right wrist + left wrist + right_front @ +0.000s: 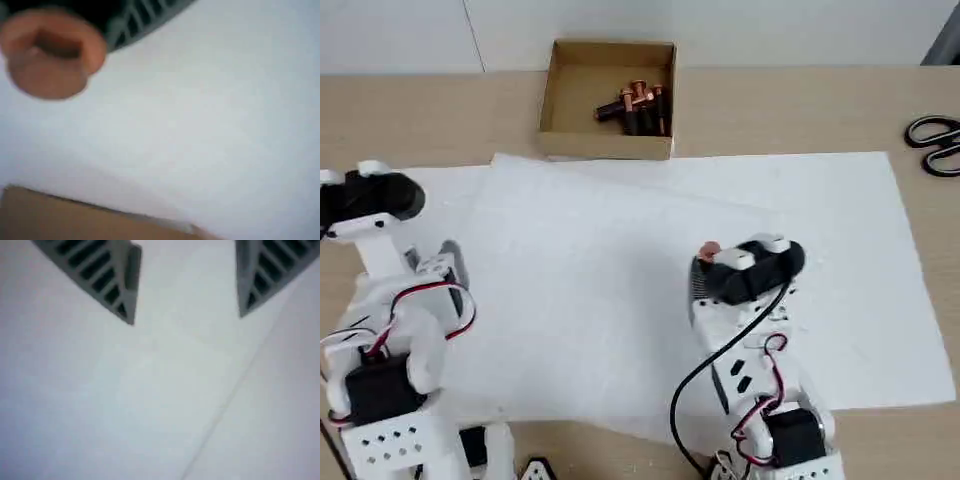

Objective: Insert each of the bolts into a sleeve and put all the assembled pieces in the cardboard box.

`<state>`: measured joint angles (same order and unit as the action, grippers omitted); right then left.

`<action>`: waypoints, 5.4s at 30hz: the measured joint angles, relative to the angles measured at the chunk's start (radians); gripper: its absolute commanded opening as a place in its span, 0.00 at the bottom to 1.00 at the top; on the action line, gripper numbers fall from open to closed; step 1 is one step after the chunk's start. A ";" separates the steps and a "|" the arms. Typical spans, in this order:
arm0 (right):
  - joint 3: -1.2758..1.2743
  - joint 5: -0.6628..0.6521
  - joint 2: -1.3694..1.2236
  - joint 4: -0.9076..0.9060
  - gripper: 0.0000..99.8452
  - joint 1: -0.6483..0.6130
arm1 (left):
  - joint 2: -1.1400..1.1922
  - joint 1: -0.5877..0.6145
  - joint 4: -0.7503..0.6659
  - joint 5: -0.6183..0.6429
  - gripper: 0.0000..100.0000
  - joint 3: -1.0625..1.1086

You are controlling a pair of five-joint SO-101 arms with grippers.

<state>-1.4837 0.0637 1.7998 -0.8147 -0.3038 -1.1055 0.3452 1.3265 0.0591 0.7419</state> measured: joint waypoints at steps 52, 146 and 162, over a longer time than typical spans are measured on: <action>2.012 0.000 -2.518 0.565 0.00 -0.112 | 0.000 0.005 0.083 -0.020 0.13 0.038; 1.514 0.000 -0.740 -0.833 0.12 0.115 | -0.002 -0.244 0.051 -0.086 0.02 0.038; 0.295 0.000 -0.011 -0.301 0.13 0.304 | -0.002 -0.104 -0.009 0.140 0.03 0.158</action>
<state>-1.1891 0.0637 1.7891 -1.1155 0.0000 -1.1070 0.2409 1.3172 0.1987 0.8999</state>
